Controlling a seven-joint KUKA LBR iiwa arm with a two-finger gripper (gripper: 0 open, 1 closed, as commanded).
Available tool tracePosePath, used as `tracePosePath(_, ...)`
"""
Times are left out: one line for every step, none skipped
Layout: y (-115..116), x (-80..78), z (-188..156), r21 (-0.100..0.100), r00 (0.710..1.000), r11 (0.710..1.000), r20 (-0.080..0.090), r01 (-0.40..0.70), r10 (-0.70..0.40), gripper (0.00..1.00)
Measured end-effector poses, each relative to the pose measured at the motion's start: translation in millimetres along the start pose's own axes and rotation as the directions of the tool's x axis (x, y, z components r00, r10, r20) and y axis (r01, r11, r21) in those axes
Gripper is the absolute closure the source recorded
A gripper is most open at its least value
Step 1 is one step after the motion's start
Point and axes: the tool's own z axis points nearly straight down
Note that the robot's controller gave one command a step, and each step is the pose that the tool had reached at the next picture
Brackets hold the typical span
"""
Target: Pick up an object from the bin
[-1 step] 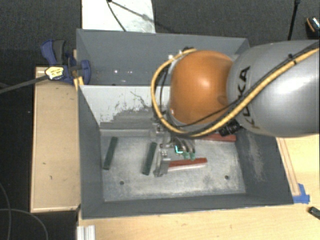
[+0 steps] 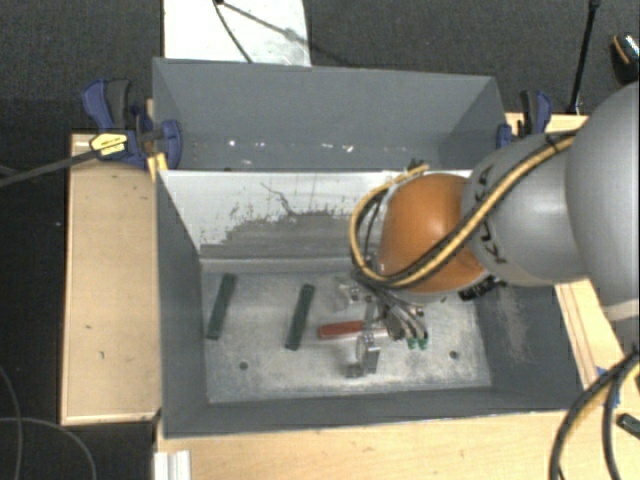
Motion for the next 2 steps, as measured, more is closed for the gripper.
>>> tracePosePath(-15.5, -13.9, -35.9, -0.001, 0.998, 0.998, 0.012, 0.061, -0.061, 0.00)
tracePosePath(-28.2, -1.8, -34.2, -0.002, 0.998, 0.998, 0.005, 0.059, -0.059, 0.00)
